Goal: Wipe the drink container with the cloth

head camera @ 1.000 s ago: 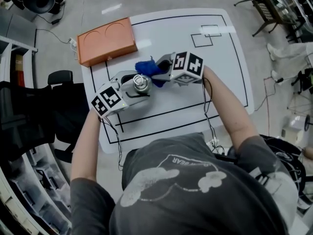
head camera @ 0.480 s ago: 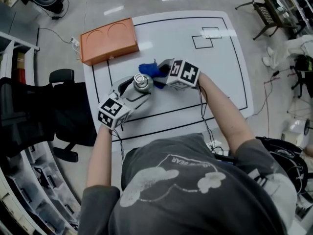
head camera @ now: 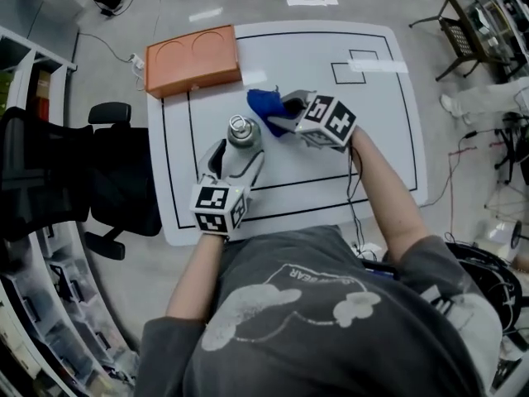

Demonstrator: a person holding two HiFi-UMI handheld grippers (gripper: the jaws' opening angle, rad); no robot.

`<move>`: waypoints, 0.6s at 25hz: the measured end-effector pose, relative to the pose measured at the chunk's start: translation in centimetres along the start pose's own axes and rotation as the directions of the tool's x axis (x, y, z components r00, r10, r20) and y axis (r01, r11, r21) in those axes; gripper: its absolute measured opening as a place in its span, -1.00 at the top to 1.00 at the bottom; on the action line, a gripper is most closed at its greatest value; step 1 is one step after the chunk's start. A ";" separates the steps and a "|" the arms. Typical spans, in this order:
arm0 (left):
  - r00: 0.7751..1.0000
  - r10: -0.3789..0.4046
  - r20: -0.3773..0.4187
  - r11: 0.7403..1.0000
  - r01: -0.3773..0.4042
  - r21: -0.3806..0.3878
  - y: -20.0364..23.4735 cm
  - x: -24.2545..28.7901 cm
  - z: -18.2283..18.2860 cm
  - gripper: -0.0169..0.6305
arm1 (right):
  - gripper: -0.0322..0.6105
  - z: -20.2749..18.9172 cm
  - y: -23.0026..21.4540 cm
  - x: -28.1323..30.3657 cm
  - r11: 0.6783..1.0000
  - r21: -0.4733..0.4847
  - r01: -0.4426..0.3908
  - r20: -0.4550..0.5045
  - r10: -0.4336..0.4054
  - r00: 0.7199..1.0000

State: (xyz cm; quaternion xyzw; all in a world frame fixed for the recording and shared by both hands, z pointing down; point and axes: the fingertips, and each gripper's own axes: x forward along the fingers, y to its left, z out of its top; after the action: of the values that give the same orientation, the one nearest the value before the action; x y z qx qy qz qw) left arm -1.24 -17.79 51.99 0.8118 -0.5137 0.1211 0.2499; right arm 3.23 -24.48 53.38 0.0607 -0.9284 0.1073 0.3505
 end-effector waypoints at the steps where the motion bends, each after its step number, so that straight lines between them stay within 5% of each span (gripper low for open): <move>1: 0.999 0.033 -0.005 0.999 -0.033 -0.002 -0.3 0.1 0.1 -0.16 | 0.76 0.3 -0.1 -0.4 1.000 -0.003 0.004 0.009 -0.004 1.000; 8: 0.951 0.305 -0.042 0.952 -0.306 -0.009 1.2 1.2 0.6 -0.16 | 0.76 2.8 -0.4 -2.0 0.996 -0.073 -0.053 0.051 0.057 0.997; 15: 0.949 0.309 -0.066 0.948 -0.313 -0.051 1.5 2.2 0.1 -0.11 | 0.76 4.7 -0.6 -1.5 0.985 -0.158 -0.075 0.066 0.086 0.994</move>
State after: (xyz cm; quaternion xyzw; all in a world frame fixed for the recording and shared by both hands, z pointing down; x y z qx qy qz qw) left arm -1.61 -20.05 53.33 0.7089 -0.6313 0.1663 0.2669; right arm 1.49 -26.12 49.08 -0.0006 -0.9477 0.0467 0.3158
